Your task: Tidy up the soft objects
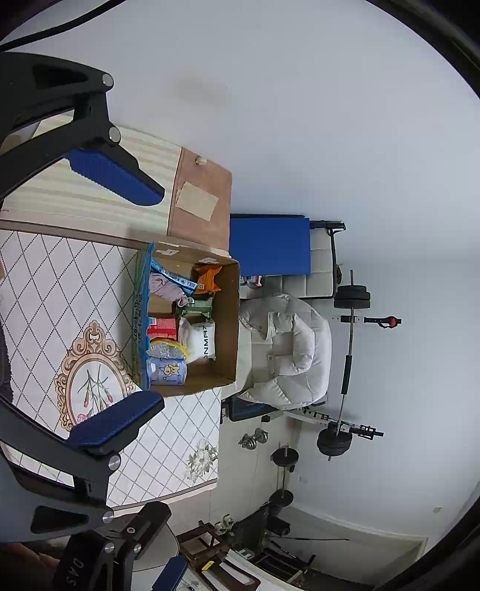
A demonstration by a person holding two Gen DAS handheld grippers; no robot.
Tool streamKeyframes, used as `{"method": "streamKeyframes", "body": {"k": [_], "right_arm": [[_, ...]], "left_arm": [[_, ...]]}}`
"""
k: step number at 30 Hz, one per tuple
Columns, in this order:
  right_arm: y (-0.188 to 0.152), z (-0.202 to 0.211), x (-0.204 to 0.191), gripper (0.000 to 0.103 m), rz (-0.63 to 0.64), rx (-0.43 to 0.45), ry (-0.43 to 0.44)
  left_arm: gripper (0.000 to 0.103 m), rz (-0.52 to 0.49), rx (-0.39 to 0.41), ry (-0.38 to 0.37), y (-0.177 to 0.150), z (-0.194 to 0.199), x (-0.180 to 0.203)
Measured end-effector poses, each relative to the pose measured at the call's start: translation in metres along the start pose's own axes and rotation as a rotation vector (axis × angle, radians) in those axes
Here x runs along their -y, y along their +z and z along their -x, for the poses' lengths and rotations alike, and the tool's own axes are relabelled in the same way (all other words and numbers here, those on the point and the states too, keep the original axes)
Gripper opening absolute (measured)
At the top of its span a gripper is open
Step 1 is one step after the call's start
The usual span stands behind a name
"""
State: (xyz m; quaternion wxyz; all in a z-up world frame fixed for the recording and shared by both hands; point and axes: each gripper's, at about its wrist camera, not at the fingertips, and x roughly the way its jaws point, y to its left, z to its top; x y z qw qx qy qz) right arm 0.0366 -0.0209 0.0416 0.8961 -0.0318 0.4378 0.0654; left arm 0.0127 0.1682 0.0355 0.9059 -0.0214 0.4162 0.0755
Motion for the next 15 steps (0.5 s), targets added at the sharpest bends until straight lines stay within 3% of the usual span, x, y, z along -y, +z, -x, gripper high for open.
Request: {"method": "streamKeyframes", "body": {"k": [15], "right_arm": [[0.0030,0.0044,0.0042,0.103,0.001,0.007,-0.024]], "left_arm": [[0.103,-0.001,-0.005,-0.006,0.0026,0.0001,0.0009]]}}
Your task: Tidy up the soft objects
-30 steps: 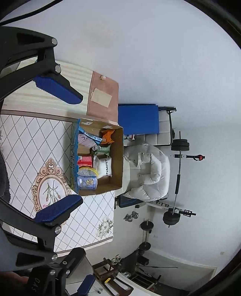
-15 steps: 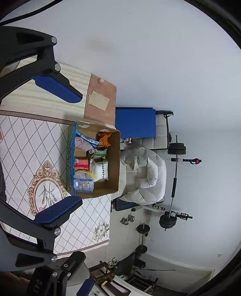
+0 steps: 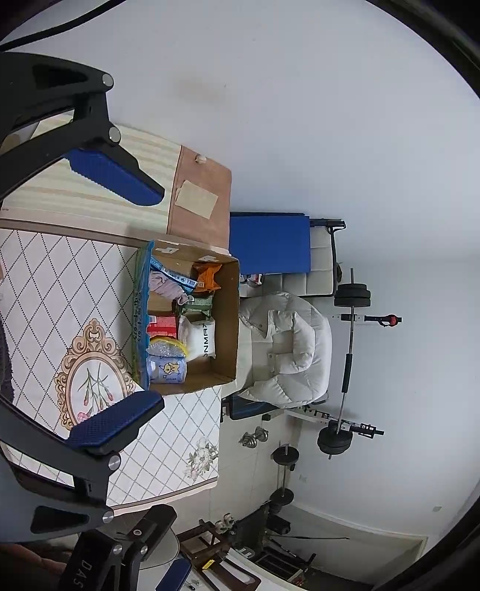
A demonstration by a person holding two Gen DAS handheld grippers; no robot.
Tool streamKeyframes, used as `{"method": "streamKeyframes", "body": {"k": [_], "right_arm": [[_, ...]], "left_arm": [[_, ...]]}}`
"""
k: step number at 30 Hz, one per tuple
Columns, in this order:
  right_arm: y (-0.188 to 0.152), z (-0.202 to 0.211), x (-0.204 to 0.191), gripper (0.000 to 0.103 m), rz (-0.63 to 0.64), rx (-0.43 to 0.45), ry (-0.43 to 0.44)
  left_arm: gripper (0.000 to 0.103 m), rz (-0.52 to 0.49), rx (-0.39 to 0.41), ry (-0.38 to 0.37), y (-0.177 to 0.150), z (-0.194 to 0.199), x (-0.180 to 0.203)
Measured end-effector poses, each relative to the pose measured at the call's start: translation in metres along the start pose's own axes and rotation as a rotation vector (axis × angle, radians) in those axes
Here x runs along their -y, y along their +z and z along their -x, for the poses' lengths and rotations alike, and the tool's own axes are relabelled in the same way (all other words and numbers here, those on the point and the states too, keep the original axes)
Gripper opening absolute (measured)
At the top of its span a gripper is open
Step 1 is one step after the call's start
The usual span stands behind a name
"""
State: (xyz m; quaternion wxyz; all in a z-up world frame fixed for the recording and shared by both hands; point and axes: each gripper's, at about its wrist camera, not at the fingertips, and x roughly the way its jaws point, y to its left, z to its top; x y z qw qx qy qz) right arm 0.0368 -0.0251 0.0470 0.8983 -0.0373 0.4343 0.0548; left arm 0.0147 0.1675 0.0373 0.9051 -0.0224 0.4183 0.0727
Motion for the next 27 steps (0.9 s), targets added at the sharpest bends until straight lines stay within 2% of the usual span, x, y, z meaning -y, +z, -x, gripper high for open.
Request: {"method": "streamKeyframes", "body": {"k": [27], "right_arm": [[0.0051,0.0064,0.0035,0.103,-0.005,0.008,-0.030]], "left_arm": [[0.103,0.020,0.005,0.000,0.0033,-0.0028,-0.0005]]}}
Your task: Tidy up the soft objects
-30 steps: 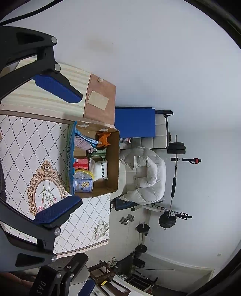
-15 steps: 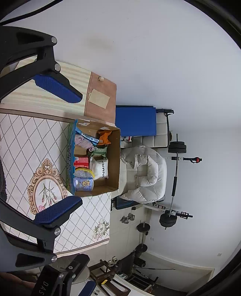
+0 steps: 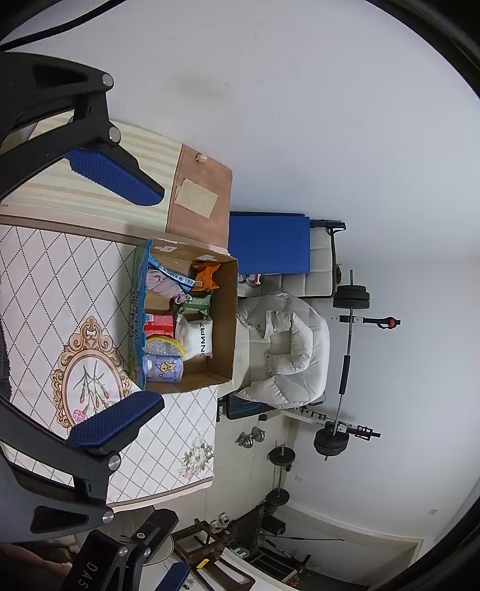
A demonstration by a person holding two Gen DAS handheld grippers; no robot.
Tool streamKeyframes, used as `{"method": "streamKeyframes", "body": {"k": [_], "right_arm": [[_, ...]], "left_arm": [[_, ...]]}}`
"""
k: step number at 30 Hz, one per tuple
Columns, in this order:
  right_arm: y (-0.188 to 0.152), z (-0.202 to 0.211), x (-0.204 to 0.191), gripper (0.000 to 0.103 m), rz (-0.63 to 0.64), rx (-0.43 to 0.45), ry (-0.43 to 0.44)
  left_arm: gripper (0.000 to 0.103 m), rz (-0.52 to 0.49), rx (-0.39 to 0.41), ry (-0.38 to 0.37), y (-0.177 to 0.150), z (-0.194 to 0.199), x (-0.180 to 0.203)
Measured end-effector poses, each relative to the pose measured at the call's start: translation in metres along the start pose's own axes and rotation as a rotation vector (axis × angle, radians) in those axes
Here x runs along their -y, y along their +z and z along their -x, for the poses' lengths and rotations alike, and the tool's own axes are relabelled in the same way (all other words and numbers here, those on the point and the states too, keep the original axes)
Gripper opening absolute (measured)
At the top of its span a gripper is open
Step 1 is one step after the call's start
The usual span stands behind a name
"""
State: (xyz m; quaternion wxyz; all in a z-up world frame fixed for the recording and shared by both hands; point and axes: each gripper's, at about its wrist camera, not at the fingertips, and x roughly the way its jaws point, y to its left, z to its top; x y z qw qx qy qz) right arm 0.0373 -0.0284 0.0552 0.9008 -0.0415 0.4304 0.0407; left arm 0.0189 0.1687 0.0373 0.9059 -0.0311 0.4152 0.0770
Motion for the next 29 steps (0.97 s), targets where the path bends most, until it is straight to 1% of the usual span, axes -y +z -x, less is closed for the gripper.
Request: {"method": "streamKeyframes", "body": {"k": [29], "right_arm": [[0.0091,-0.0006,0.0035,0.103,-0.004,0.007,-0.009]], "left_arm": [[0.103,0.009,0.002,-0.002,0.0021,-0.0038,-0.0042]]}}
